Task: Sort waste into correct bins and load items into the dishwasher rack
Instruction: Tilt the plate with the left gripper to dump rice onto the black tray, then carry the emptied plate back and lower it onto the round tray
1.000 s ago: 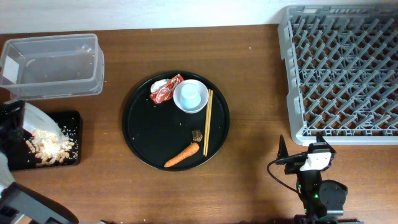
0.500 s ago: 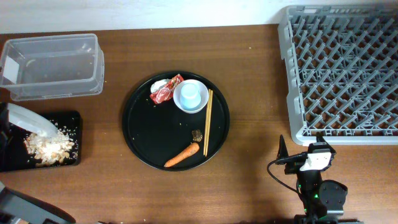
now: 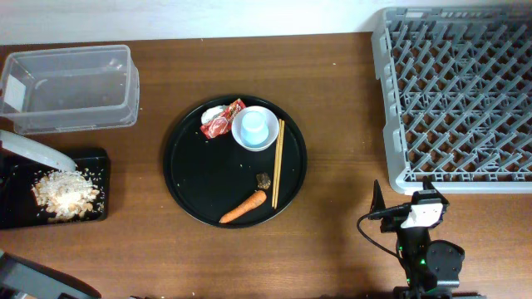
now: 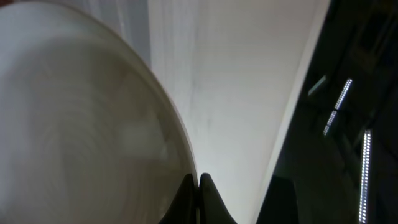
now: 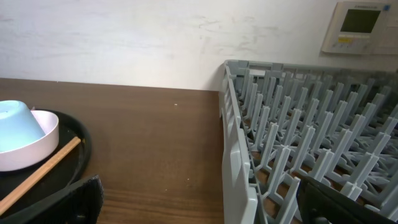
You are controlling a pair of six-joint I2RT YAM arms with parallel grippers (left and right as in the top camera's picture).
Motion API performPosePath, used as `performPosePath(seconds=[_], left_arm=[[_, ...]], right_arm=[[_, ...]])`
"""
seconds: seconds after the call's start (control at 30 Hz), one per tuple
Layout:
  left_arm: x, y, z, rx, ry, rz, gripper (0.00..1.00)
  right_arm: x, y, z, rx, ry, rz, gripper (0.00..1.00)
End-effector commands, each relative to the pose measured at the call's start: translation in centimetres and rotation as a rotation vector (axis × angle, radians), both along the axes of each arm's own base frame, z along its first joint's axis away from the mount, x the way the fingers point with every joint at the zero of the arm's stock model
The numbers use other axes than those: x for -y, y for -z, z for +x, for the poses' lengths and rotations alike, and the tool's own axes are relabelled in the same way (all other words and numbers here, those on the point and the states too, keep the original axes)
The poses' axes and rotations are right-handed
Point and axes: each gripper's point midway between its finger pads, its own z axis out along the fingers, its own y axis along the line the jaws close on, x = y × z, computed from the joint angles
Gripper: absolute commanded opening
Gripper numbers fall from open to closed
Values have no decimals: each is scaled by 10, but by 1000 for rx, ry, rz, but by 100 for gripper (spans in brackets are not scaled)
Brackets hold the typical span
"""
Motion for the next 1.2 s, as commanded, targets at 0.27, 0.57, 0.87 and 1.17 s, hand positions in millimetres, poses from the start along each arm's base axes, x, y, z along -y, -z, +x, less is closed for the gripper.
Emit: performPosePath(seconds=[0.27,0.57,0.87,1.17], left_arm=[[50,-56,-1,111,159,45,1],[112,-67,-5,34,233,266,0],[258,-21,11,-209,552,665,1],[361,37,14,-406,738,1011,0]], right_arm=[[0,2,0,-3,2,5,98],[0,2,0,-3,2,5,98],[0,2,0,-3,2,5,98],[0,2,0,-3,2,5,98]])
